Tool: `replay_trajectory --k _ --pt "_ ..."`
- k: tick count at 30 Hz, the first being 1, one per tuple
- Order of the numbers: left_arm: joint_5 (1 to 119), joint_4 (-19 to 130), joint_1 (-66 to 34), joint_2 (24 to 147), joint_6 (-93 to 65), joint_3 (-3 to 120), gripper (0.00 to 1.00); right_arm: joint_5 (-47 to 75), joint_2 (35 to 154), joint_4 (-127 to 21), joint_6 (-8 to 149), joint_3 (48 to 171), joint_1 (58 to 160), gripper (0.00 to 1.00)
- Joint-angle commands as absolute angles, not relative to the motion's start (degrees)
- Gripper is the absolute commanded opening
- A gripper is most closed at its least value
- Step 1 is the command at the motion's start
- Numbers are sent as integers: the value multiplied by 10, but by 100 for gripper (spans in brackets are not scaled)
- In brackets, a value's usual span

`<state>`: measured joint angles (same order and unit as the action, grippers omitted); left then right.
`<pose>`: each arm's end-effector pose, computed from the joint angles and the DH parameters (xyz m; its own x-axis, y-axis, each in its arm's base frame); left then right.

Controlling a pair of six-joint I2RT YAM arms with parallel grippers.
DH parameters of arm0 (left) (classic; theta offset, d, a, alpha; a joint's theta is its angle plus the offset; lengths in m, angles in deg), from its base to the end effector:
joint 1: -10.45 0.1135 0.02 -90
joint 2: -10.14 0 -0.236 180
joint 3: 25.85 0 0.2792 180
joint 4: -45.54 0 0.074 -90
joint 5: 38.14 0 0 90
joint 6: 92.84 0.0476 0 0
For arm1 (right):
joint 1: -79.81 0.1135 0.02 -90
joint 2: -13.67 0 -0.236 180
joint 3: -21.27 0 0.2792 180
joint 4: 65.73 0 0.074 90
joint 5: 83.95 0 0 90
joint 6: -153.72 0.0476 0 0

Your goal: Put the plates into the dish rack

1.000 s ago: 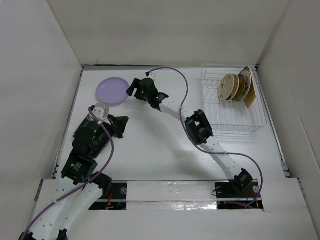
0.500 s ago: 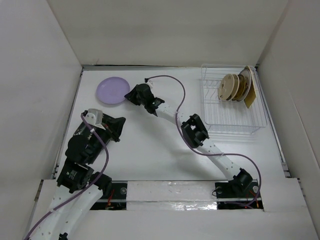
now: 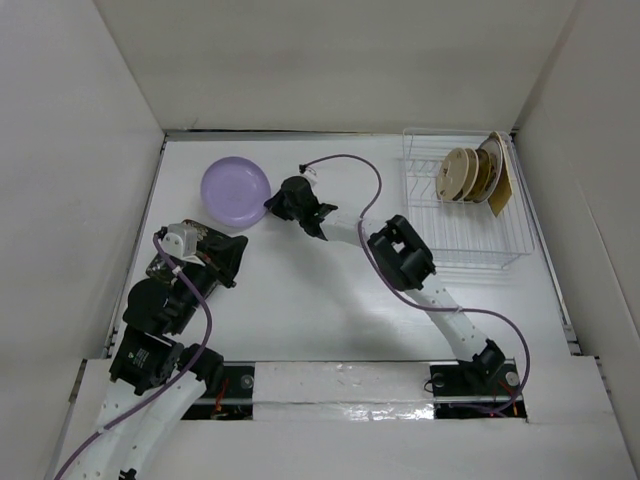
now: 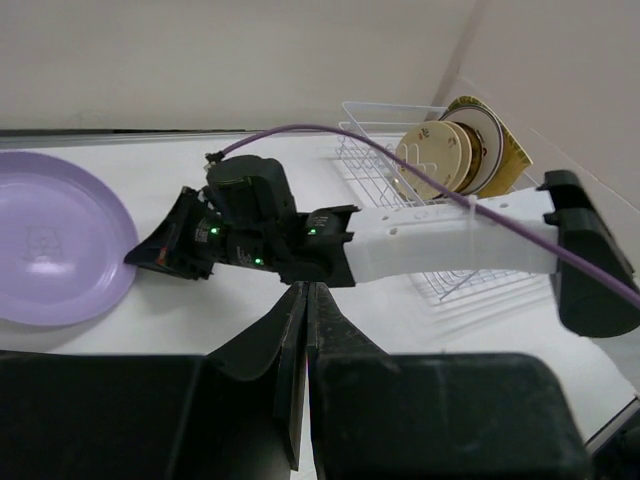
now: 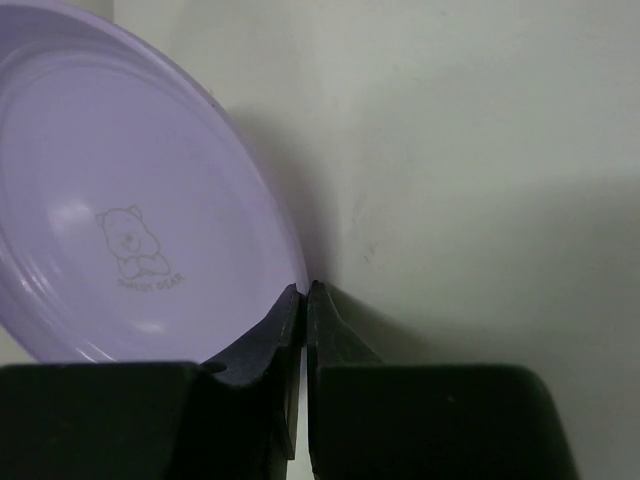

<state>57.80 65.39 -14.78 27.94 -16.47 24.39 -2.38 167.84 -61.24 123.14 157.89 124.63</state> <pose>0.1330 -0.0681 0.3619 0.0702 -0.2922 -0.9538 0.5473 0.8107 -0.2081 0.4382 0.4256 0.0867 -0.6527 0.5520 -0.5189 -0.0765 0.6334 0.7700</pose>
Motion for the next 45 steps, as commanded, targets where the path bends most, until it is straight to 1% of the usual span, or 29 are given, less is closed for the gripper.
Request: replay_trajectory --k 1,2,3,5,6,8,9,10,12,15,16,19,21,25,31,40,45 --pt "587 623 -145 281 -165 245 0 -84 1559 -725 1169 1483 1248 0" --pt "587 624 -145 280 -165 244 0 -95 1534 -734 1153 1465 1253 0" --pt "587 624 -145 279 -165 245 0 -107 1484 -741 1136 1431 1253 0" --pt "592 624 -145 276 -165 244 0 -155 1431 -734 1064 1404 1248 0" --pt "595 624 -145 275 -165 245 0 -171 1377 -727 1039 1377 1248 0" --pt "612 623 -145 274 -165 245 0 -214 1325 -699 951 1348 1223 0" --pt "619 620 -145 273 -165 245 0 -233 1278 -685 919 1335 1214 0" --pt "636 617 -145 272 -165 245 0 -280 1257 -638 847 1320 1203 0" --pt "666 610 -145 268 -166 248 0 -358 1206 -568 754 1299 1167 0" --pt "679 607 -145 249 -167 246 0 -452 1159 -488 709 1274 1113 0" --pt "673 608 -145 244 -166 246 0 -500 1141 -447 700 1263 1101 0" --pt "657 617 -166 231 -165 247 0 -584 1068 -443 658 1208 1061 0" --pt "660 616 -179 229 -165 246 0 -595 1034 -425 650 1204 1040 0" --pt "662 615 -191 216 -164 247 0 -657 1044 -407 569 1239 1020 0" --pt "654 617 -191 196 -165 246 0 -704 1124 -403 452 1298 996 0" --pt "651 617 -196 199 -165 247 0 -694 1193 -344 446 1344 970 0" --pt "649 618 -196 202 -165 247 0 -688 1226 -339 447 1360 964 0"
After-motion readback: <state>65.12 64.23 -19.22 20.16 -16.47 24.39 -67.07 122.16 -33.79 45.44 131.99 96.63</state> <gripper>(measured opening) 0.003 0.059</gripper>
